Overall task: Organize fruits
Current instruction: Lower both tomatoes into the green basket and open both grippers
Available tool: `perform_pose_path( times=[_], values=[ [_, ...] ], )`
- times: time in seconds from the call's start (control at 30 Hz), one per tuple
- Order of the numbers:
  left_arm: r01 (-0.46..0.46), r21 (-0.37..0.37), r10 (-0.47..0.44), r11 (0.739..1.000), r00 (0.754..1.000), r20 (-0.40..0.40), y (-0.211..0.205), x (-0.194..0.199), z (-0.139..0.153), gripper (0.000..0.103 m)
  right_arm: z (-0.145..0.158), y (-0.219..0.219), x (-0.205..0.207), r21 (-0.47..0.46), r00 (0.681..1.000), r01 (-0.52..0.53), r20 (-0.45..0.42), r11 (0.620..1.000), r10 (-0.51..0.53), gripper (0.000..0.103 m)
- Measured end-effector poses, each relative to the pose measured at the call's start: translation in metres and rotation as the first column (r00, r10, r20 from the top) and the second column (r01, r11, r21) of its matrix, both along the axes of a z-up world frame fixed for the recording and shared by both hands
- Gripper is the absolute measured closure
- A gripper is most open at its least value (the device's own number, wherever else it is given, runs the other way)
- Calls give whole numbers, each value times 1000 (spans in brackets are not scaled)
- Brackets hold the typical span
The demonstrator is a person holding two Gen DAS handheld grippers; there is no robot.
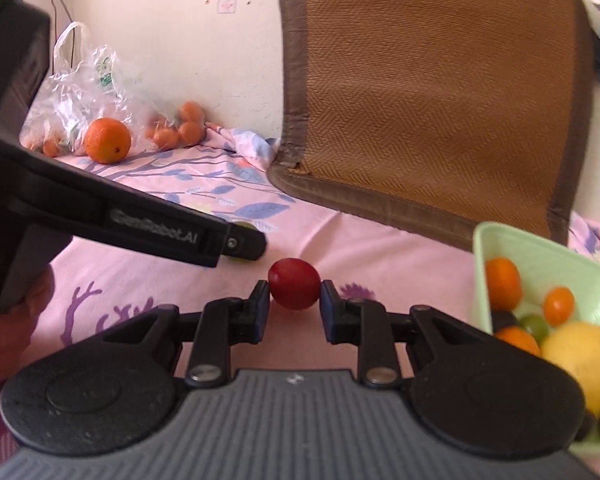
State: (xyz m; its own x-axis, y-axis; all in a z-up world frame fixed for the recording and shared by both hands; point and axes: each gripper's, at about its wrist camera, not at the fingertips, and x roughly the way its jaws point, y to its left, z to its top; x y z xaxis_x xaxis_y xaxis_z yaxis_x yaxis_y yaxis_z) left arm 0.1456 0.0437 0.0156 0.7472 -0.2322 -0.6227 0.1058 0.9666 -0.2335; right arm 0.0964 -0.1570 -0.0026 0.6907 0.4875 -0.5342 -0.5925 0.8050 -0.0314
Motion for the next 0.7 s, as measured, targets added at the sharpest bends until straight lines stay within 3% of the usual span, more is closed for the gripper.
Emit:
perform_pose_path(
  times=[0.2,0.37,0.53,0.7],
  values=[
    [35,10,-35,999,999,33,-14,-19,7,76,3,-35,-31,70,999,42,22,997,-43,74],
    [126,10,-126,992,986,105,-47,-41,32,76,14,-76,-54,164,991,106,66,981,-118,74],
    [241,12,-239,970,955,175,-95,-44,60,76,29,-121,-64,203,945,230,189,952,-269,74],
    [299,51,-303,953,935,185,-146,-21,73,76,28,-167,-36,249,907,345,162,905,-390,73]
  ],
)
